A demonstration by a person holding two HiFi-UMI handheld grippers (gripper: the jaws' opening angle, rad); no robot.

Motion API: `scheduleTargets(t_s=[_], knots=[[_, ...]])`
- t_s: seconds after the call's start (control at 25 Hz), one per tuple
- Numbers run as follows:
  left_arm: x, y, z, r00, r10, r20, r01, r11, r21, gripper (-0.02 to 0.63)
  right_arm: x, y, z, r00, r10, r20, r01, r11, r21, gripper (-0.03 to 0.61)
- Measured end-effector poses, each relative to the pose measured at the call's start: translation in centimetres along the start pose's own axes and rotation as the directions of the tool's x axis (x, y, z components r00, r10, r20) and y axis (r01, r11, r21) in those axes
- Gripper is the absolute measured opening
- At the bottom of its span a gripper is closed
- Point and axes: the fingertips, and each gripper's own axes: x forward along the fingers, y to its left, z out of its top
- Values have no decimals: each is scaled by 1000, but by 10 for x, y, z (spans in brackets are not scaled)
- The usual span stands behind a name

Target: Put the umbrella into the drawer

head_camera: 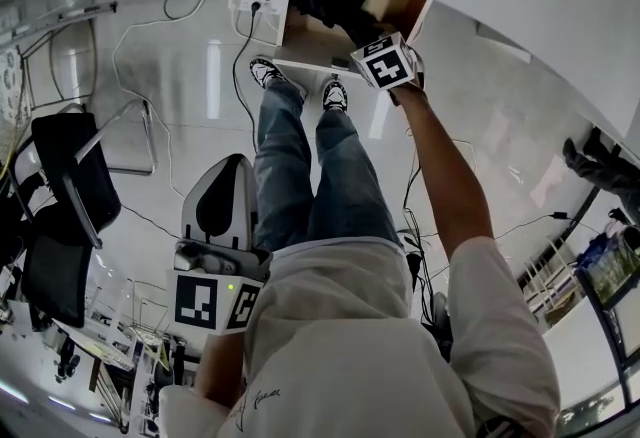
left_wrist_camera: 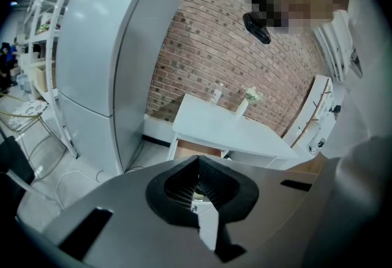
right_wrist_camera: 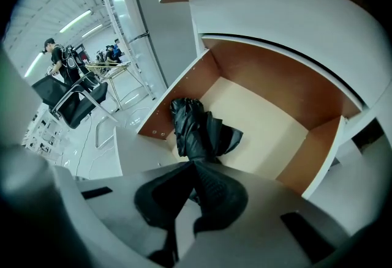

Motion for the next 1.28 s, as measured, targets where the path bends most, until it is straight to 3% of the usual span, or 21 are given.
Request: scheduleTargets(t_s=[0.76,1.28], knots=[[-6,-19,5,999,-8,35,8,1000,7,9,-55,12,17,995,23,96,-27,999,41,18],[-14,-37,8,996,-10,85,10,1000,-1,9,-112,33,28,984,57,171,-56,998,-8,18]])
